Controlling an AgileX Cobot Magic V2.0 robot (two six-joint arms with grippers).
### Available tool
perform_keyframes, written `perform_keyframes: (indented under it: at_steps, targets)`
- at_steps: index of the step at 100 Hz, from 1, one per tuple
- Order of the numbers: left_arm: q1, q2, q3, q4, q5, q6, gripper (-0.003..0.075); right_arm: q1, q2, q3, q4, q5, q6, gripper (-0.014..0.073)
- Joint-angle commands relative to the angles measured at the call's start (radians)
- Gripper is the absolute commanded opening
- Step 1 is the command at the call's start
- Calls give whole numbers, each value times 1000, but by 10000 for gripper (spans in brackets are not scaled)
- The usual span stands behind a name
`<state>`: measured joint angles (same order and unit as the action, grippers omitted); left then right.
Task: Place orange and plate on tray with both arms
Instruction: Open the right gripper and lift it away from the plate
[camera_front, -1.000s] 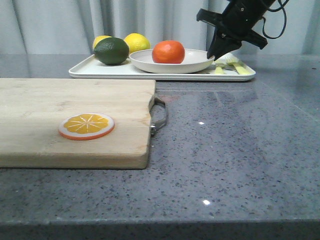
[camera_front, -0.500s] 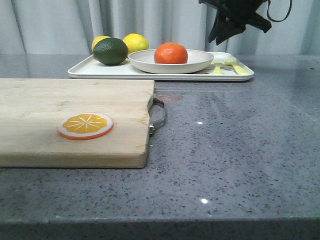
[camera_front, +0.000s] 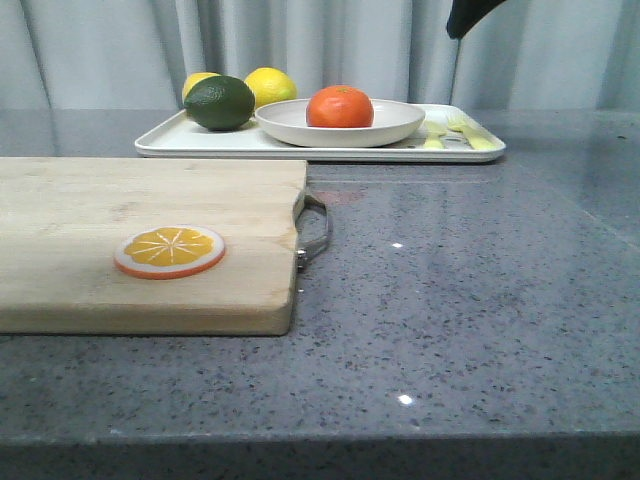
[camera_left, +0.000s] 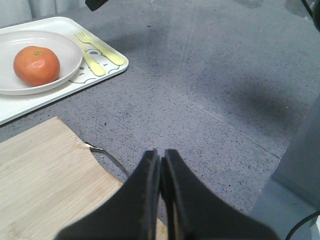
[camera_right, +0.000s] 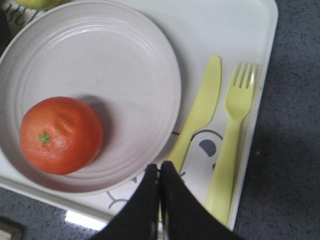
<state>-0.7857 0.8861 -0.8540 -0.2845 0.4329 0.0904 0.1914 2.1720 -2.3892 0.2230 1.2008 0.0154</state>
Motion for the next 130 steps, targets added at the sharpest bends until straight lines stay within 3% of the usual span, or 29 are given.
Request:
perform_keyframes:
  at_steps: [1, 37, 56, 130]
  targets:
    - [2, -14, -25, -9, -76, -2, -20, 13, -96, -29, 2, -11, -15, -55]
    - [2, -14, -25, -11, -76, -2, -20, 20, -217, -16, -5, 51, -15, -55]
    - [2, -14, -25, -11, -76, -2, -20, 20, -328, 108, -23, 28, -36, -55]
    - [2, -28, 12, -30, -122, -2, -20, 20, -1064, 1158, -37, -531, -112, -55]
